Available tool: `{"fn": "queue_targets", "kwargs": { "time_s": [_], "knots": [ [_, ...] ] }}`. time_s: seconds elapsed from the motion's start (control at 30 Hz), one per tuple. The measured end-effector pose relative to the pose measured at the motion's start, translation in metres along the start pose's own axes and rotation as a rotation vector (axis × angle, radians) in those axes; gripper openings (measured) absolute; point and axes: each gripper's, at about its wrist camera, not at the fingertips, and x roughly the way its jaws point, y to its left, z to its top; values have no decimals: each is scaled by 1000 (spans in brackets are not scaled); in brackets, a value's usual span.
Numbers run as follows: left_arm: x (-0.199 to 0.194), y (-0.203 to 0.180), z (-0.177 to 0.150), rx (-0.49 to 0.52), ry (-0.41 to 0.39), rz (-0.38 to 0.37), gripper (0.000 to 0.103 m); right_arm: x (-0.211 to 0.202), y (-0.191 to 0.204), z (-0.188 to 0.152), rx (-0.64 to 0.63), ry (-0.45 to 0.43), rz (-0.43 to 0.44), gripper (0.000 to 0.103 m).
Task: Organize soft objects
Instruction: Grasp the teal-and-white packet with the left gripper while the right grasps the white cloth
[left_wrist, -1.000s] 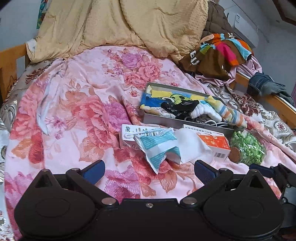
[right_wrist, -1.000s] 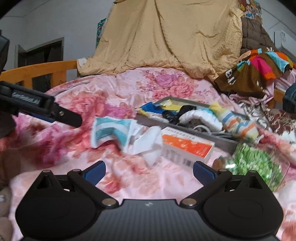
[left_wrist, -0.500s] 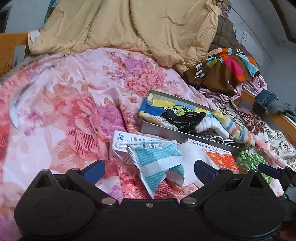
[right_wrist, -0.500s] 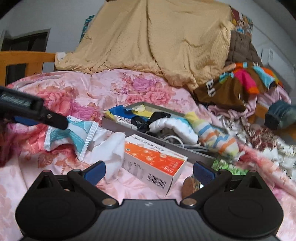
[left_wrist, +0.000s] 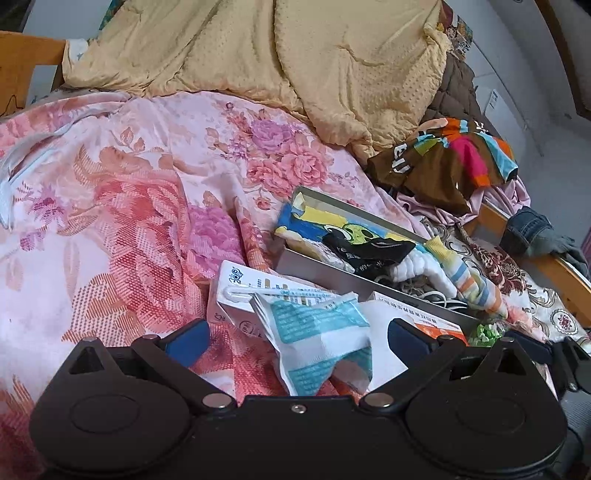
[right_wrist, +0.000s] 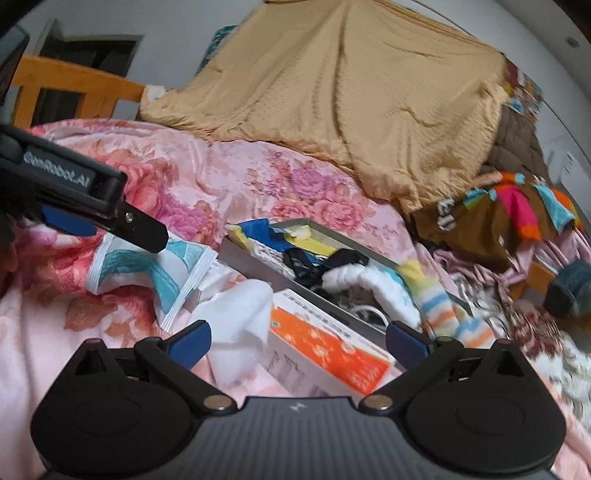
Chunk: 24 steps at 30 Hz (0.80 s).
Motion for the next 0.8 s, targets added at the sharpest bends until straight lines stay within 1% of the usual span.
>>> {"fn": "queue_targets", "kwargs": {
  "time_s": [0.1,0.23,0.37,0.53,0.57,0.63,0.67,0.8],
  "knots": [
    [-1,2,0,0,-5,1,102,9,-2,-3,-24,2,8,103],
    [1,3,-2,19,-14,1,102,13,-7,-4,-9,-8,14,102],
    [6,2,-3,30,-18,0,102,12,-8,-3,-5,-28,25,95],
    [7,1,-3,34,-24,-39,102,13,3,-2,-68,-46,50,90],
    [6,1,-4,34,-33,-39,101,14,5,-3,-78,-46,54,88],
    [5,-1,-6,40,-48,-35,95,15,10,-5,-100,-38,60,80],
    [4,-2,-7,46,-53,-29,94,16,12,-6,-106,-34,64,78],
    [5,-6,-8,70,-52,-45,88,19,14,-7,-107,-22,82,73]
  ]
}}
